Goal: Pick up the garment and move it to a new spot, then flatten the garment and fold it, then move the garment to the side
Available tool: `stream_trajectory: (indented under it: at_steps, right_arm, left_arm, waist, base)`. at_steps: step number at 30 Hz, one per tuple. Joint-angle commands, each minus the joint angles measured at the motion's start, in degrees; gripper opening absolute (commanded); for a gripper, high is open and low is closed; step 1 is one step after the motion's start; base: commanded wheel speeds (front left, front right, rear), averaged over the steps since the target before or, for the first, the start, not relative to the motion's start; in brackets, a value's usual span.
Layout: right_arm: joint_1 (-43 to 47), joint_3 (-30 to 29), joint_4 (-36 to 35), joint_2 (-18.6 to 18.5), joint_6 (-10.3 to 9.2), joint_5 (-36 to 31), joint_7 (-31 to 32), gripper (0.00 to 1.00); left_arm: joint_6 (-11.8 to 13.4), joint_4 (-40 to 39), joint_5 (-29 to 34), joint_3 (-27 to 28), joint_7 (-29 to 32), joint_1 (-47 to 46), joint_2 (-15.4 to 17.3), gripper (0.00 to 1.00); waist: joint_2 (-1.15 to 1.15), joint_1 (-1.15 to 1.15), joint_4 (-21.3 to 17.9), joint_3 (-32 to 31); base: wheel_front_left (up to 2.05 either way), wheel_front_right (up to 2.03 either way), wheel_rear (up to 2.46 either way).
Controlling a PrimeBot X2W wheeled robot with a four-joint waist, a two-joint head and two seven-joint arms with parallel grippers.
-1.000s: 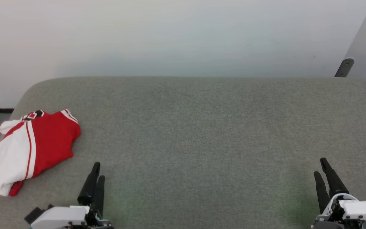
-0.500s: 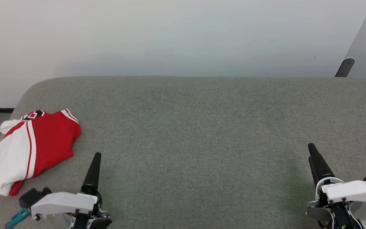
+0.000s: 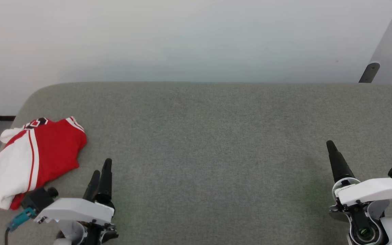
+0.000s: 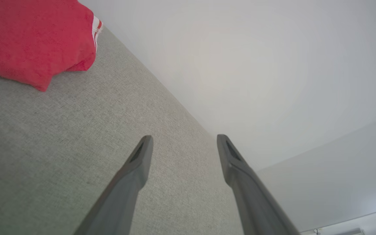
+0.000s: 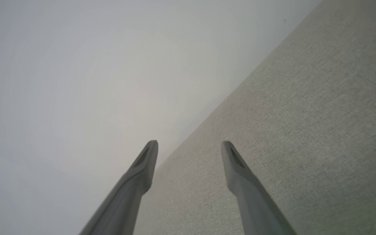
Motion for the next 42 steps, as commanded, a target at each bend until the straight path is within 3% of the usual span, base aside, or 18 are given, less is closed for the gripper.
stream_trajectory:
  at_steps: [1,19,42]
  right_arm:
    - [-1.94,0.1,-0.5,-0.57,0.03,-2.66,-0.56,1.0]
    - [-4.46,-1.37,2.2,-0.44,0.03,-25.6,-3.88,1.0]
    - [-5.04,-3.2,4.13,0.03,0.04,-41.27,-7.4,1.0]
  left_arm:
    - [0.21,-0.37,2.53,-0.32,-0.51,-1.61,0.77,1.0]
    - [1.9,-0.27,19.36,-2.65,-3.84,-2.6,3.19,1.0]
    - [2.83,-0.24,34.61,-5.24,-7.36,-2.79,4.79,1.0]
  waist:
    - [0.0,0.0,0.0,-0.02]
    - [0.0,0.0,-0.05,-0.33]
    - [0.0,0.0,0.09,-0.84]
  base:
    - [0.0,0.0,0.0]
    - [0.0,0.0,0.0]
    - [0.0,0.0,0.0]
